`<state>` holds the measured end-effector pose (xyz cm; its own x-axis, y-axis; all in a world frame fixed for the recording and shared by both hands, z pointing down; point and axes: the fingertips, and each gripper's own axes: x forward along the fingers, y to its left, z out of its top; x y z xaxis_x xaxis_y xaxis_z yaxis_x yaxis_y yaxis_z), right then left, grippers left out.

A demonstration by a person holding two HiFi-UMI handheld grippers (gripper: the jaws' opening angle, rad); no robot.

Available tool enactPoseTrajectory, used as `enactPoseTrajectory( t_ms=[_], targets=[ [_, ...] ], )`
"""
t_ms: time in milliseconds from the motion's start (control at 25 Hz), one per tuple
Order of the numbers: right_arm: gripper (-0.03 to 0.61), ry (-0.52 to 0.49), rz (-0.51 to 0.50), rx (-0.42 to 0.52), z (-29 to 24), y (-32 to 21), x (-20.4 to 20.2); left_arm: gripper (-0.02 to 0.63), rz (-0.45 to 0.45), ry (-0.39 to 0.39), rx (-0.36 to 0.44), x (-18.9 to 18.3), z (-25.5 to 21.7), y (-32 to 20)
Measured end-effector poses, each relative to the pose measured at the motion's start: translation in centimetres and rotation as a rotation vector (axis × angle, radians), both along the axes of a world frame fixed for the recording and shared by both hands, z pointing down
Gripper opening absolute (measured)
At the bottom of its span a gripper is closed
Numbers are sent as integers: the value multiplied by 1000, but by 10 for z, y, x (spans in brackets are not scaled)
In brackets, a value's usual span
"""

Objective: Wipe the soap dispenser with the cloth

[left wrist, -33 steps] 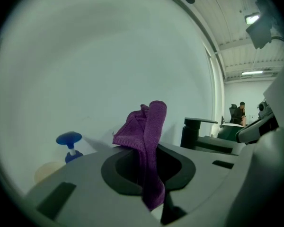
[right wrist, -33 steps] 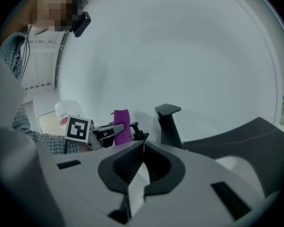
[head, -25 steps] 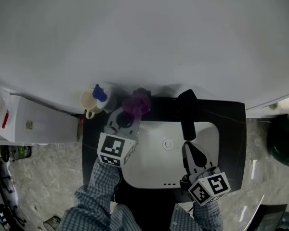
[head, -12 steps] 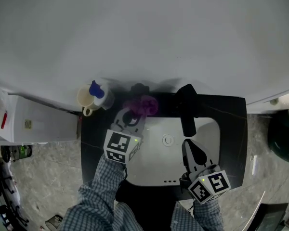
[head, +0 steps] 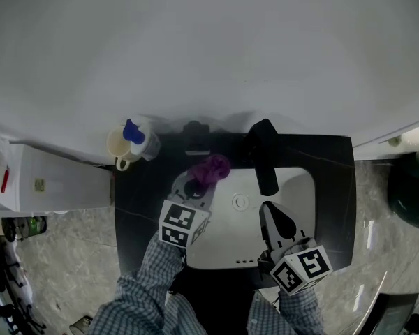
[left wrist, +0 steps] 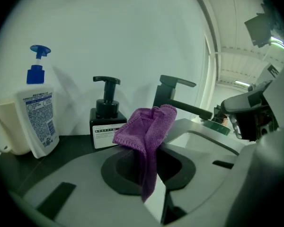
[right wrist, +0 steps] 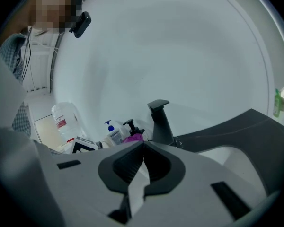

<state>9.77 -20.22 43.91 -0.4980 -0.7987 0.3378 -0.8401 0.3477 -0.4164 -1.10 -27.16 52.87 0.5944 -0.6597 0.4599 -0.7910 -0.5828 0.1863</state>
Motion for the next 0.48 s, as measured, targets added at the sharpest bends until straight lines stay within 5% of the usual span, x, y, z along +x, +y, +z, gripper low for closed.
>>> enactPoseTrajectory(
  t_ms=[240, 480],
  targets=[
    [18, -2, 13, 14, -8, -3, 8, 57, -62, 28, 19, -9, -37, 7],
    [18, -17, 13, 19, -12, -6, 7, 57, -159, 20, 170, -33, -105, -23]
  ],
)
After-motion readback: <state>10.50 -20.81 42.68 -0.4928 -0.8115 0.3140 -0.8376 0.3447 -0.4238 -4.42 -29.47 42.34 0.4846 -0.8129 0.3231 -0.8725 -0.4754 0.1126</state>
